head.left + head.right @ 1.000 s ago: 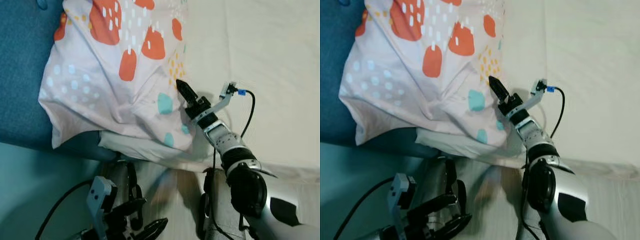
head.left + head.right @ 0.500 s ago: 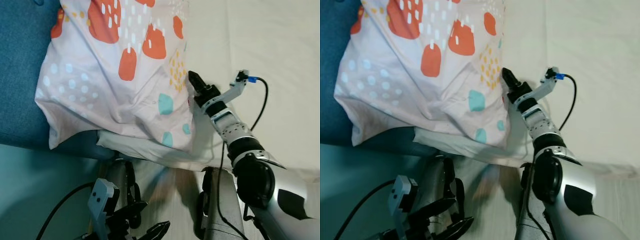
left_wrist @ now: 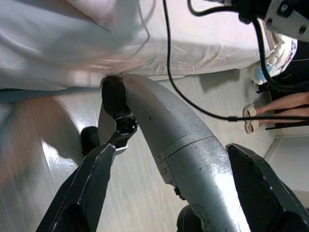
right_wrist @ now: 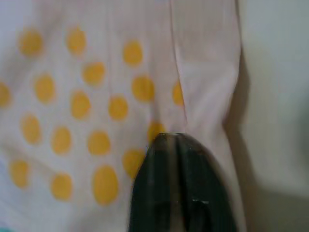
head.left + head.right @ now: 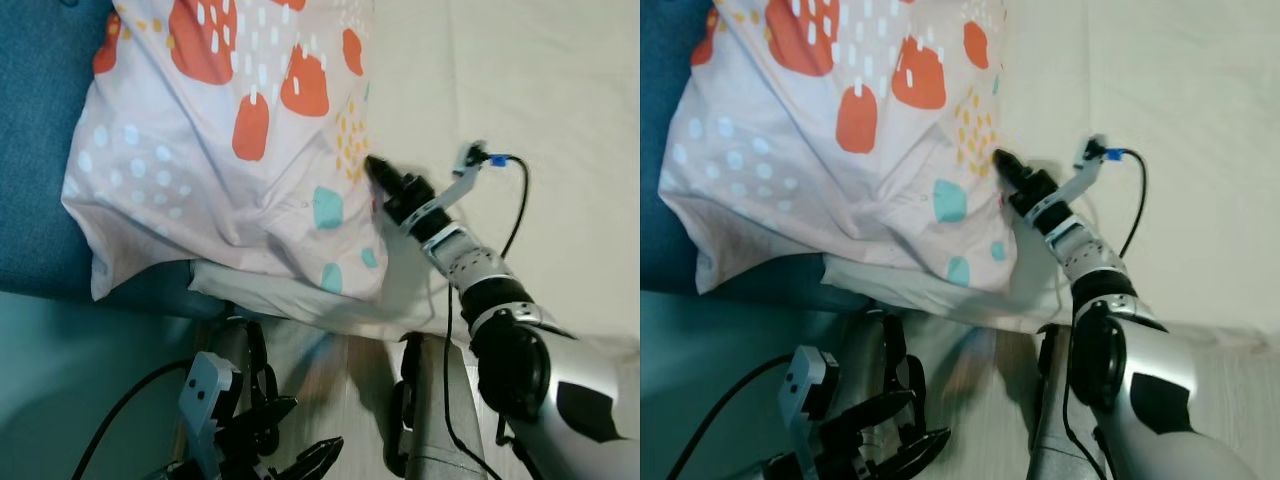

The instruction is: Clean up the room

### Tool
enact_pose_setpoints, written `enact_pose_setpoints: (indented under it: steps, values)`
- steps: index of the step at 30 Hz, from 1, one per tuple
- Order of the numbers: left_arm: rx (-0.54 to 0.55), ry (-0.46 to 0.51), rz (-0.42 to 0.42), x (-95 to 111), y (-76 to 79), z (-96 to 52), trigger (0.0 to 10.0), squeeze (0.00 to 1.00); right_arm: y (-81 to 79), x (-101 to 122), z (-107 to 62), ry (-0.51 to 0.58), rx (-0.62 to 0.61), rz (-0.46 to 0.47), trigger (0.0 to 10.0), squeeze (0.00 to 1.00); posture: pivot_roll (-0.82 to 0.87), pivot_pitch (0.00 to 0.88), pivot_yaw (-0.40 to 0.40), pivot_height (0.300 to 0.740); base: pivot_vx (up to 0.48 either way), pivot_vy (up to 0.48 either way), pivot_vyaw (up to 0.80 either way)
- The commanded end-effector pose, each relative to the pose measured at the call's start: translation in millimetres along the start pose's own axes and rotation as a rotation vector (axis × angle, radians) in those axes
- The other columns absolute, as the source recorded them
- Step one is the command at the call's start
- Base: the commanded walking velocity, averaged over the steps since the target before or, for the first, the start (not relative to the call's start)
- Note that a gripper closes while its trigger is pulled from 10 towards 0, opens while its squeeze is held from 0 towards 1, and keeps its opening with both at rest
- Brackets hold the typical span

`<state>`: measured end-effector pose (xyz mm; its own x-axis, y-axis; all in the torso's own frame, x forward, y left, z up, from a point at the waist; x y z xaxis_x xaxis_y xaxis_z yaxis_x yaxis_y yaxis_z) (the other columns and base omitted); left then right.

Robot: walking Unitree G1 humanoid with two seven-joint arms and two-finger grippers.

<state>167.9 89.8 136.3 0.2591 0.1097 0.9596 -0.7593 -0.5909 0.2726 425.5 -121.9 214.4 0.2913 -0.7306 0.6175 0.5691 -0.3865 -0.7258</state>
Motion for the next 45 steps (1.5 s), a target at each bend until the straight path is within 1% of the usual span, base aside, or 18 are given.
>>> enact_pose_setpoints:
  steps: [1,5,6,8,10,11,15,21,24,25,26,30,33,34,35,36,39,45]
  values:
    - [-0.001,-0.028,-0.046,-9,4.8,-2.1,10.0,0.00,13.2,-21,-8.8,-0.051,-0.050,0.044,10.0,1.00,0.23,0.658,0.051,0.576,0.000,0.000,0.00]
    - [-0.003,-0.030,-0.049,-9,6.1,-2.2,10.0,0.00,8.3,-25,-7.1,-0.053,0.002,0.093,10.0,1.00,0.23,0.659,0.056,0.576,0.000,0.000,0.00]
    - [-0.003,-0.030,-0.049,-9,6.1,-2.2,10.0,0.00,8.3,-25,-7.1,-0.053,0.002,0.093,10.0,1.00,0.23,0.659,0.056,0.576,0.000,0.000,0.00]
    - [-0.008,-0.032,-0.049,-9,7.2,-2.0,10.0,0.00,2.2,-27,-4.7,-0.051,0.055,0.130,10.0,1.00,0.23,0.657,0.055,0.576,0.000,0.000,0.00]
    - [-0.008,-0.032,-0.049,-9,7.2,-2.0,10.0,0.00,2.2,-27,-4.7,-0.051,0.055,0.130,10.0,1.00,0.23,0.657,0.055,0.576,0.000,0.000,0.00]
    - [-0.009,-0.032,-0.047,-9,7.1,-2.0,10.0,0.00,-1.0,-26,-3.3,-0.033,0.082,0.155,10.0,1.00,0.23,0.658,0.055,0.576,0.000,0.000,0.00]
    - [-0.008,-0.031,-0.046,-9,6.9,-1.9,10.0,0.00,-1.8,-20,-4.3,0.013,0.100,0.193,10.0,1.00,0.23,0.656,0.055,0.576,0.000,0.000,0.00]
    - [-0.014,-0.033,-0.047,-8,7.9,-2.1,10.0,0.00,-3.6,-26,-3.9,-0.017,0.117,0.215,10.0,1.00,0.24,0.657,0.060,0.576,0.000,0.000,0.00]
    - [-0.016,-0.034,-0.046,-8,8.4,-2.8,10.0,0.00,-3.5,-39,-0.4,-0.071,0.083,0.252,10.0,1.00,0.24,0.660,0.064,0.576,0.000,0.000,0.00]
    - [-0.016,-0.034,-0.046,-8,8.4,-2.8,10.0,0.00,-3.5,-39,-0.4,-0.071,0.083,0.252,10.0,1.00,0.24,0.660,0.064,0.576,0.000,0.000,0.00]
    - [-0.016,-0.034,-0.046,-7,8.3,-2.9,10.0,0.00,-3.8,-43,1.7,-0.083,0.064,0.275,10.0,0.00,0.24,0.660,0.064,0.576,0.000,0.000,0.00]
    - [-0.015,-0.035,-0.046,-7,8.5,-3.6,10.0,0.00,-10.1,-51,6.3,-0.121,0.087,0.303,10.0,0.00,0.24,0.662,0.066,0.576,0.000,0.000,0.00]
    - [-0.014,-0.037,-0.046,-7,8.9,-4.4,10.0,0.00,-28.4,-52,14.4,-0.150,0.209,0.307,10.0,0.00,0.25,0.664,0.066,0.576,0.000,0.000,0.00]
    - [-0.013,-0.037,-0.046,-7,8.9,-4.6,10.0,0.00,-31.0,-49,16.7,-0.140,0.218,0.306,2.2,0.00,0.25,0.664,0.066,0.576,0.000,0.000,0.00]
    - [-0.013,-0.037,-0.046,-7,8.9,-4.6,10.0,0.00,-31.0,-49,16.7,-0.140,0.218,0.306,2.2,0.00,0.25,0.664,0.066,0.576,0.000,0.000,0.00]
    - [-0.012,-0.038,-0.045,-7,8.9,-4.7,10.0,0.00,-32.3,-47,18.2,-0.131,0.219,0.305,0.0,0.00,0.25,0.664,0.066,0.576,0.000,0.000,0.00]
    - [-0.011,-0.037,-0.046,-7,8.3,-4.1,10.0,0.00,-32.7,-44,19.0,-0.119,0.217,0.307,0.0,0.00,0.24,0.660,0.060,0.576,0.000,0.000,0.00]
    - [-0.014,-0.034,-0.042,-8,6.3,-0.9,10.0,0.00,-25.1,-45,16.5,-0.132,0.156,0.282,0.0,0.00,0.23,0.648,0.048,0.576,0.000,0.000,0.00]
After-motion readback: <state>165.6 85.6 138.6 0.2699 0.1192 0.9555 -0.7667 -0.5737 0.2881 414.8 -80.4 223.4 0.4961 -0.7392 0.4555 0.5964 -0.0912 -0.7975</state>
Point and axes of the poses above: a point about 5 cm out from each wrist's last joint towards the gripper, its own z axis pointing out of the wrist towards the gripper, its own x axis along the axis of the wrist's last joint, y = z × x, the point moved 3 cm from there along z, pointing out of the wrist towards the gripper, and after that the axes turned 7 degrees about z, right-handed, at the moved point
